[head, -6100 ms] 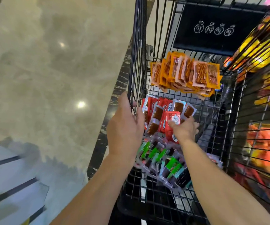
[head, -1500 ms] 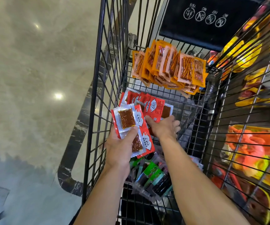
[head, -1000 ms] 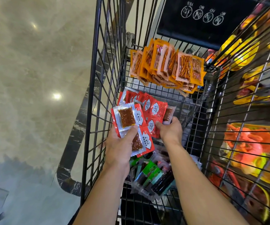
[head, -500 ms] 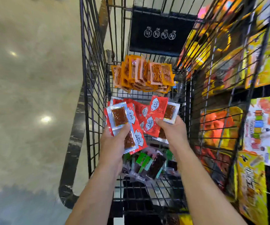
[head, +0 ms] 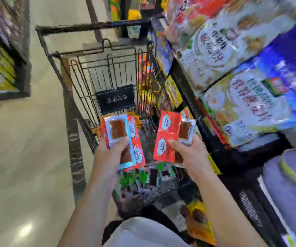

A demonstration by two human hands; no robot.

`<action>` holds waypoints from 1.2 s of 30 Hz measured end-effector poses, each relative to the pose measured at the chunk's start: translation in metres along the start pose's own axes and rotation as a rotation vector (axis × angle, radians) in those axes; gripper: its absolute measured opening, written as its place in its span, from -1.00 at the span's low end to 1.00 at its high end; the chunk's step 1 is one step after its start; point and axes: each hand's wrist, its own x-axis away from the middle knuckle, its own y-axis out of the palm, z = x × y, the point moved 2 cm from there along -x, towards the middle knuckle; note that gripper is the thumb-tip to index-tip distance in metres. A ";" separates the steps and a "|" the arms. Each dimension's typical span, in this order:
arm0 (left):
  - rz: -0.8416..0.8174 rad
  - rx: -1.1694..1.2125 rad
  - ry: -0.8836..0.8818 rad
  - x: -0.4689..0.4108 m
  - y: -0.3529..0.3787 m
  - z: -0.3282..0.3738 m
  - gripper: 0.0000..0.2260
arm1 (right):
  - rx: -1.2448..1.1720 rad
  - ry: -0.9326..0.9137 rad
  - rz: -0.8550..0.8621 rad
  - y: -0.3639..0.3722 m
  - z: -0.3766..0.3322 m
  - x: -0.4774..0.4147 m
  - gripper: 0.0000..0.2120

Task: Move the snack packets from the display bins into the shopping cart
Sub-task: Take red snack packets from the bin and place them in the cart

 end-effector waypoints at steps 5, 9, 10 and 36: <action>-0.165 -0.058 0.105 0.034 0.046 0.053 -0.81 | -0.120 -0.105 0.103 -0.033 -0.056 0.049 -0.76; -0.317 -0.056 0.167 0.064 0.105 0.074 -0.88 | -0.177 -0.171 0.209 -0.082 -0.086 0.085 -0.74; -0.366 -0.063 0.176 0.073 0.121 0.075 -0.88 | -0.181 -0.209 0.243 -0.097 -0.091 0.094 -0.74; -0.975 -0.537 0.135 0.270 0.442 -0.079 -0.87 | -0.303 -0.302 0.744 -0.423 -0.053 0.244 -0.74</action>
